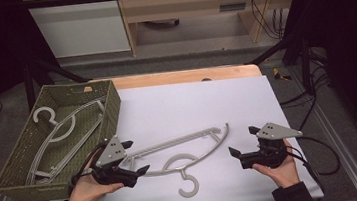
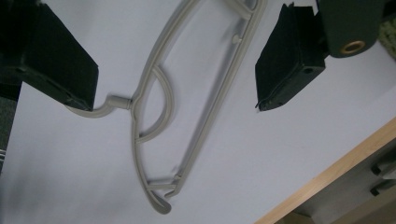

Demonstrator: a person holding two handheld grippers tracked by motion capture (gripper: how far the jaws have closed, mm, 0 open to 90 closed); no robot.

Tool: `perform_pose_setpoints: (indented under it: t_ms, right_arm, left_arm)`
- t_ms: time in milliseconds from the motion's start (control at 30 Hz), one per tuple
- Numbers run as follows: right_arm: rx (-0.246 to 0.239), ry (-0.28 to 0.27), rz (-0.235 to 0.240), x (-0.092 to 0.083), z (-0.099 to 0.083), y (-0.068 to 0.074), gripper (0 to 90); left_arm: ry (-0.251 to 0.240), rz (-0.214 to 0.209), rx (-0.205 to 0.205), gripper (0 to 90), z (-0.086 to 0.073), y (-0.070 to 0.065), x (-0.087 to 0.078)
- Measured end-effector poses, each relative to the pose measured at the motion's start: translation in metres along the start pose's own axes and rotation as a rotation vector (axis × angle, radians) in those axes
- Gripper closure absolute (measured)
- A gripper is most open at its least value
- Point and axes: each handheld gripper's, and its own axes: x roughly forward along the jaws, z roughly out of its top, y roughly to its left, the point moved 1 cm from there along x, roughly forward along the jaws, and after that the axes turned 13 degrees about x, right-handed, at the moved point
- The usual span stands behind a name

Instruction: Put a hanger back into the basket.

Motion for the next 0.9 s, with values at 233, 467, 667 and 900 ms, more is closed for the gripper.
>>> perform_pose_setpoints:
  t_ms: [233,467,667,900]
  right_arm:
    - [-0.009,0.012,-0.001,0.001,-0.001,0.0,4.8]
    - [-0.013,0.012,0.001,0.0,-0.002,0.001,4.9]
    - [-0.011,0.018,0.007,0.0,-0.002,0.002,5.0]
    - [-0.018,0.026,0.016,0.0,-0.003,0.002,5.3]
  left_arm:
    - [0.045,-0.071,0.053,13.7,0.008,-0.011,0.026]
    - [0.088,-0.14,0.102,16.4,0.012,-0.02,0.053]
    - [0.155,-0.193,0.14,22.5,0.011,-0.02,0.075]
    - [0.236,-0.247,0.197,33.6,0.01,-0.024,0.101]
